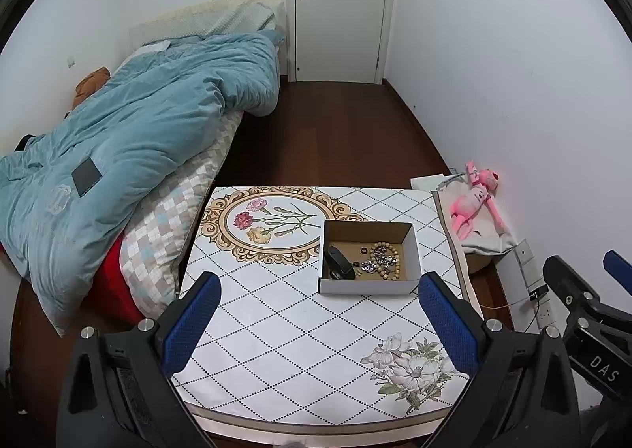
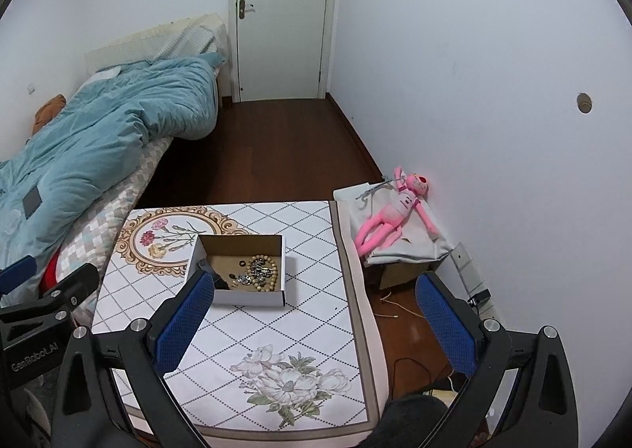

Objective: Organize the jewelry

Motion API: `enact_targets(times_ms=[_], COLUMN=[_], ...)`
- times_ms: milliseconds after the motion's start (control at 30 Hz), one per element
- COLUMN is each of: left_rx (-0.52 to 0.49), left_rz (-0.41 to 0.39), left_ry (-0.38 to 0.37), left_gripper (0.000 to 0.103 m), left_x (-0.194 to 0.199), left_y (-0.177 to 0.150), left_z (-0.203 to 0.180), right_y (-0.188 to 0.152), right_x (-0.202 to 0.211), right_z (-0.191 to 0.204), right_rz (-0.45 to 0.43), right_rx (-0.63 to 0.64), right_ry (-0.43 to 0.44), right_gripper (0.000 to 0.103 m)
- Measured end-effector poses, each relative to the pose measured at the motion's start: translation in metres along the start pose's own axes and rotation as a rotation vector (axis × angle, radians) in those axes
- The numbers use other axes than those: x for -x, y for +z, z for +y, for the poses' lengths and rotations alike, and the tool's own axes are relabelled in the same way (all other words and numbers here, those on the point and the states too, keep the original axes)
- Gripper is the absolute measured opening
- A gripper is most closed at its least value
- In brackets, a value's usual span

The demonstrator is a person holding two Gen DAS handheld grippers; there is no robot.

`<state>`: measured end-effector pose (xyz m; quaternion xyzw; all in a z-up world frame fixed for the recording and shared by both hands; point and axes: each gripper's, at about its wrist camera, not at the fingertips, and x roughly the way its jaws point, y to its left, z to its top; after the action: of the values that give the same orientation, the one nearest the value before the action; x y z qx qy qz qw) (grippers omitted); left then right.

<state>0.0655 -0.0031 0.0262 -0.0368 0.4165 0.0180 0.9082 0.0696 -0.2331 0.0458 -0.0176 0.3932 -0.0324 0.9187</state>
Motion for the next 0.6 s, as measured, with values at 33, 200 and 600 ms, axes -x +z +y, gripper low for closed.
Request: enact_targets(times_ms=[33,200,600], left_rx=[0.002,0.008,0.006], left_rz=[0.004,0.034,0.093], left_ry=[0.002,0.019,0.051], left_gripper=[0.102,0.102,0.102], left_x=[-0.003,-0.022,-0.061], left_y=[0.001,0.007,0.013], left_z=[0.000,0.001,0.003], right_y=[0.001,0.007,0.007], right_x=[-0.003,-0.026,-0.073], right_z=[0.000,0.004,0.013], right_rz=[0.007,0.045,0.138], right_rx=[0.001,0.007,0.018], right_ry=[-0.001,-0.002,-0.001], right_gripper=[0.103,0.103,0.103])
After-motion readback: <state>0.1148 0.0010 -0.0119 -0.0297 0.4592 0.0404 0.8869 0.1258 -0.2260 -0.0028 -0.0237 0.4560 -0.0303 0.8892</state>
